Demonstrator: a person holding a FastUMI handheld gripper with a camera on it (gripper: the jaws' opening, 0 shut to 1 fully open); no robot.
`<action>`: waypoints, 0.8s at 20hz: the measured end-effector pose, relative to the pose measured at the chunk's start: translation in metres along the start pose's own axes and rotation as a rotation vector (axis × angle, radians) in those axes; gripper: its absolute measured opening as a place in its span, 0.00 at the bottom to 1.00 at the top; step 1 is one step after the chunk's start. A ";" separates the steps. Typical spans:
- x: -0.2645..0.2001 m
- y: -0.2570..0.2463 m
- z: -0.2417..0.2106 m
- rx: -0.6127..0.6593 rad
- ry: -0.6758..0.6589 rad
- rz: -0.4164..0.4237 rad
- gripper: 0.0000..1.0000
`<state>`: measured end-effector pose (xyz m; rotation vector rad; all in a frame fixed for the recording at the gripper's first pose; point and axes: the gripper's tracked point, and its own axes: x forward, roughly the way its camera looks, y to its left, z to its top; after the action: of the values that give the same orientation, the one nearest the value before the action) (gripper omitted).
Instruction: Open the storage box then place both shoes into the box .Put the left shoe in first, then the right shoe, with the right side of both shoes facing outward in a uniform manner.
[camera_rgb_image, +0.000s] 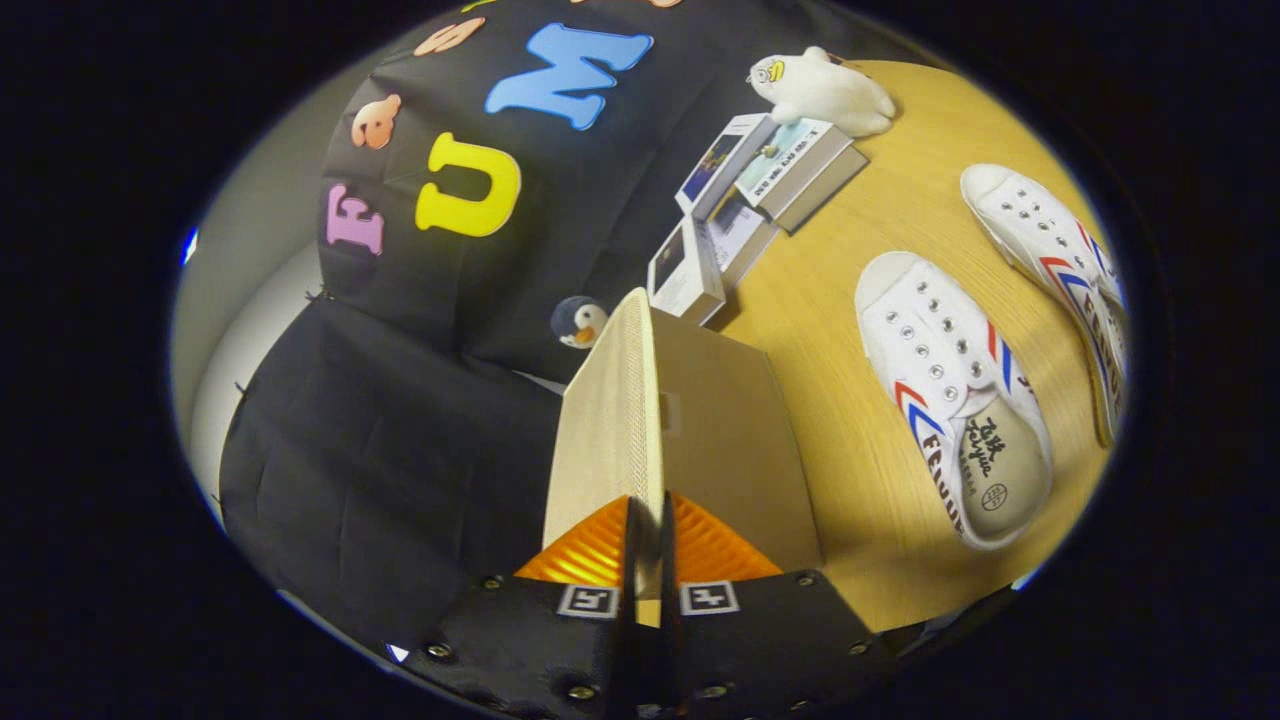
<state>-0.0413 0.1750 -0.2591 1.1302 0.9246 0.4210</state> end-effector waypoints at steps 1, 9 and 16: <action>-0.005 0.003 -0.001 -0.005 0.015 0.009 0.06; -0.018 0.058 0.010 -0.059 -0.006 0.083 0.06; -0.014 0.132 0.002 -0.154 -0.009 0.157 0.06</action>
<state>-0.0279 0.2170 -0.1337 1.0659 0.7841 0.6048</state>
